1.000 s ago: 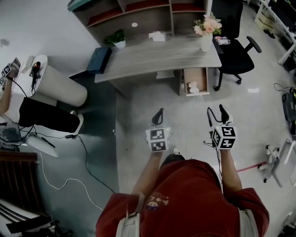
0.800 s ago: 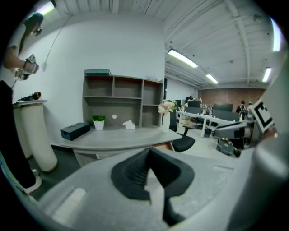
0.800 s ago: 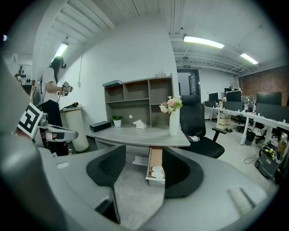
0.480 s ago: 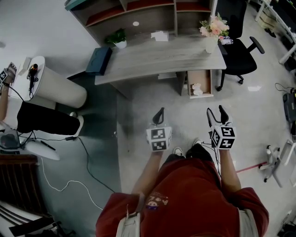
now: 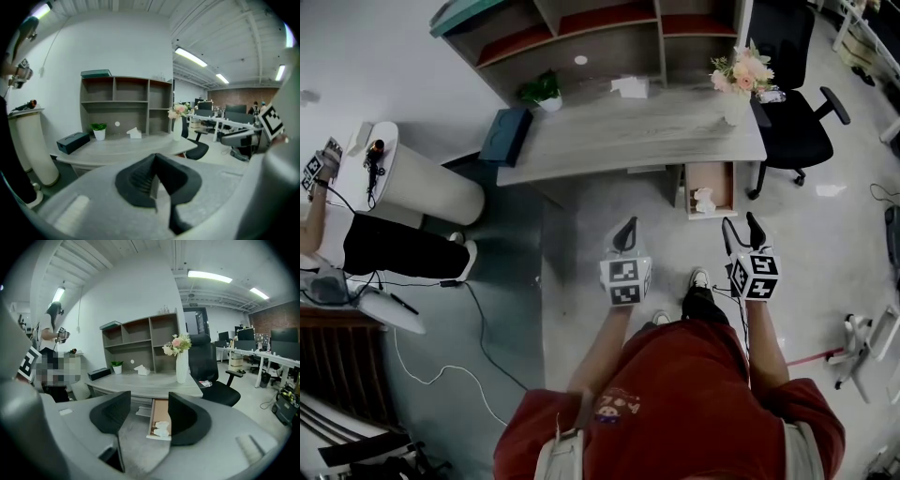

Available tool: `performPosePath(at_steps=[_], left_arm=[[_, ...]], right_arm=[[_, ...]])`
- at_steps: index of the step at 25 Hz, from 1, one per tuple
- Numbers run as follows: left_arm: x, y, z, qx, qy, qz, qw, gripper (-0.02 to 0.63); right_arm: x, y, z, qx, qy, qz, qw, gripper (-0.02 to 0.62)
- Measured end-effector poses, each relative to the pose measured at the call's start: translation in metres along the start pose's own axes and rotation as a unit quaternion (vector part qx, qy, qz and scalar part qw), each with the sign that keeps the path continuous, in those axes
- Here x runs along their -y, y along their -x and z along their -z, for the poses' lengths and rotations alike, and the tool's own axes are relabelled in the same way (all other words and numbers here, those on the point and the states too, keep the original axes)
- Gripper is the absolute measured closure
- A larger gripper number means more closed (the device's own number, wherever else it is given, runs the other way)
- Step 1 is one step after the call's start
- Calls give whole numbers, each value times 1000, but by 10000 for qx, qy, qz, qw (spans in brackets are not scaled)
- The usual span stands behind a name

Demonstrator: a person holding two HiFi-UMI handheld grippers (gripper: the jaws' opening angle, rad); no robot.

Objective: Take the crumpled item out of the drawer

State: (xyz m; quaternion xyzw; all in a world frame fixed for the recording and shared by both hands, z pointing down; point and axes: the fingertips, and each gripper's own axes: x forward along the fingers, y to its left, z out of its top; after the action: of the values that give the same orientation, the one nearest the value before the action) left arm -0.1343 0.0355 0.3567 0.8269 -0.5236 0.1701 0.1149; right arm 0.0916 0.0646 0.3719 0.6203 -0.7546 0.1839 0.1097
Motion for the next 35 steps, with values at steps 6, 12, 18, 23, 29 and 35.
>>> performPosePath(at_steps=[6,12,18,23,29,35], left_arm=[[8,-40,-25,-20,-4,-166,9999,609],[25,-79,-44,-72,-18,-217,9997,609],[47,-120,-65,-18,-73,-269,9996,609],[62,-142,-79,59,-40,-390,9992,609],[70,-151,-63,-115,-17,-540,9985,609],[60,-162,-55,-135,-1,-620,9980,609]], right_arm=[[32,-36,-23,19,5,-196,9998,360],[68,-65,-41,23,-10,-353,9994,360],[105,-88,-61,105,23,-480,9988,360],[132,-101,-68,128,1,-586,9982,360],[141,-115,-61,52,-64,-781,9969,360],[143,-130,-55,83,-38,-715,9974,360]])
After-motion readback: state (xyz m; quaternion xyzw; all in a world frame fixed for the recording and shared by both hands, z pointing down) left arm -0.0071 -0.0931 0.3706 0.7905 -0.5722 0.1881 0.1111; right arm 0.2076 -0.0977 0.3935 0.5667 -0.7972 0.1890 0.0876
